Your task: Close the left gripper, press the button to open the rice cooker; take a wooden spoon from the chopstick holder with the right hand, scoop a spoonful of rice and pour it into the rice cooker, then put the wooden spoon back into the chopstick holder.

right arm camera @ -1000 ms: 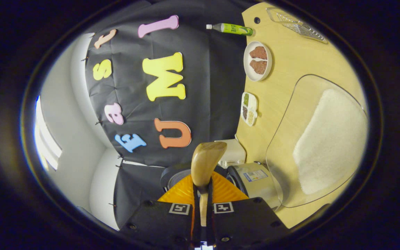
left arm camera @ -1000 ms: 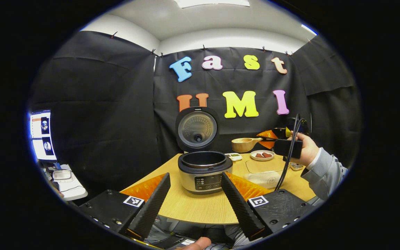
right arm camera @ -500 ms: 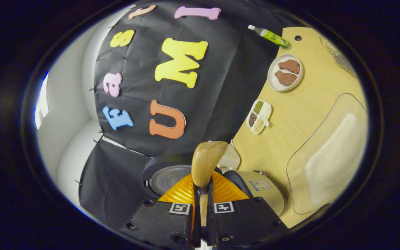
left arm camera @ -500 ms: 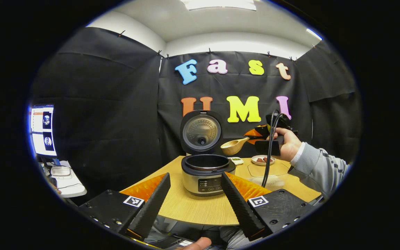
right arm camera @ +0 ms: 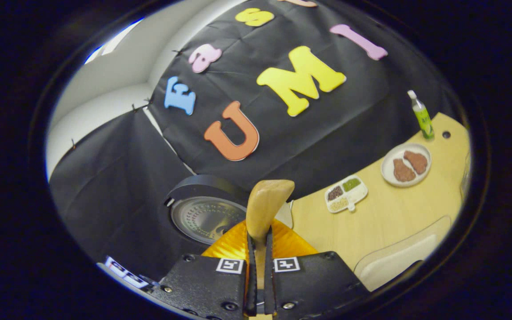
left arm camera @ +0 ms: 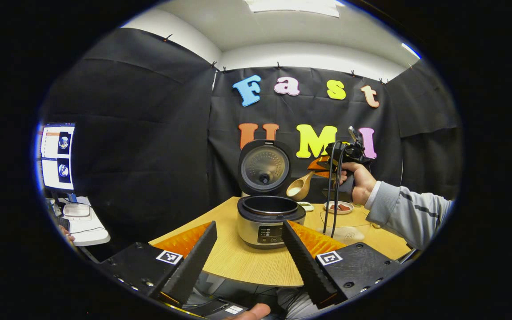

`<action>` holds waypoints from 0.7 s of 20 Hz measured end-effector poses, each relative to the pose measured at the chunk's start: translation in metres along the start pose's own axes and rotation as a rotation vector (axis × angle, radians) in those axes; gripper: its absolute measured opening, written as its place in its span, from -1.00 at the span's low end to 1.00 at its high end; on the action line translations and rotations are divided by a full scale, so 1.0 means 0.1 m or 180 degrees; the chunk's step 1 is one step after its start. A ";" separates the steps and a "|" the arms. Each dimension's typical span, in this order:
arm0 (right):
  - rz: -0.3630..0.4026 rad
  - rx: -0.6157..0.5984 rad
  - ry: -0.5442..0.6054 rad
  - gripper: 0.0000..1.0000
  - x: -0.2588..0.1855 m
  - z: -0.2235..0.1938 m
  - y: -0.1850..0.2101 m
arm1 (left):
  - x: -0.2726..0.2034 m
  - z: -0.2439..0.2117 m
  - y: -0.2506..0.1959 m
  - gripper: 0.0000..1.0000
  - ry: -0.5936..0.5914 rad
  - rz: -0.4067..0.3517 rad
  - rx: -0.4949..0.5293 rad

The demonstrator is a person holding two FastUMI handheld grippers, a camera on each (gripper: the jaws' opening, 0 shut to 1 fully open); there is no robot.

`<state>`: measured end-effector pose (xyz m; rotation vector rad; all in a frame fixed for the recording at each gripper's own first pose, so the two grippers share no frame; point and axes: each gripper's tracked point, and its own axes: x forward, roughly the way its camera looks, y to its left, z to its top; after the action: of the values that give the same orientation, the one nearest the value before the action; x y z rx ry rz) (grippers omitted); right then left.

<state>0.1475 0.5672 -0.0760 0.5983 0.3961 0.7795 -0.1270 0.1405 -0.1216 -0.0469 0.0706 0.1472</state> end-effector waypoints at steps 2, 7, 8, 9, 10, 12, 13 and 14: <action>0.0016 -0.0479 -0.0169 -0.77 -0.04 0.03 0.14 | 0.00 -0.02 0.00 0.89 0.0019 -0.0009 0.0024; 0.0071 -0.1206 -0.0331 -0.77 -0.10 -0.11 0.56 | 0.02 -0.11 0.02 0.88 0.0075 0.0013 0.0035; 0.0081 -0.1298 -0.0338 -0.82 -0.10 -0.14 0.60 | 0.02 -0.12 0.02 0.88 0.0089 0.0008 0.0023; 0.0081 -0.1380 -0.0349 -0.77 -0.10 -0.17 0.63 | 0.02 -0.13 0.02 0.89 0.0104 0.0005 0.0013; 0.0065 -0.1463 -0.0356 -0.81 -0.10 -0.21 0.66 | 0.02 -0.13 0.04 0.89 0.0110 0.0006 0.0011; 0.0084 -0.1649 -0.0351 -0.77 -0.08 -0.28 0.70 | 0.01 -0.12 0.07 0.89 0.0085 0.0023 0.0017; 0.0097 -0.1734 -0.0341 -0.77 -0.07 -0.31 0.73 | 0.00 -0.11 0.09 0.88 0.0067 0.0038 0.0009; 0.0103 -0.1844 -0.0330 -0.81 -0.07 -0.35 0.75 | -0.01 -0.11 0.09 0.88 0.0052 0.0038 -0.0004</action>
<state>0.0837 0.6160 -0.0545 0.1005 0.0536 0.8427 -0.1297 0.1491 -0.1328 -0.0489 0.0873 0.1588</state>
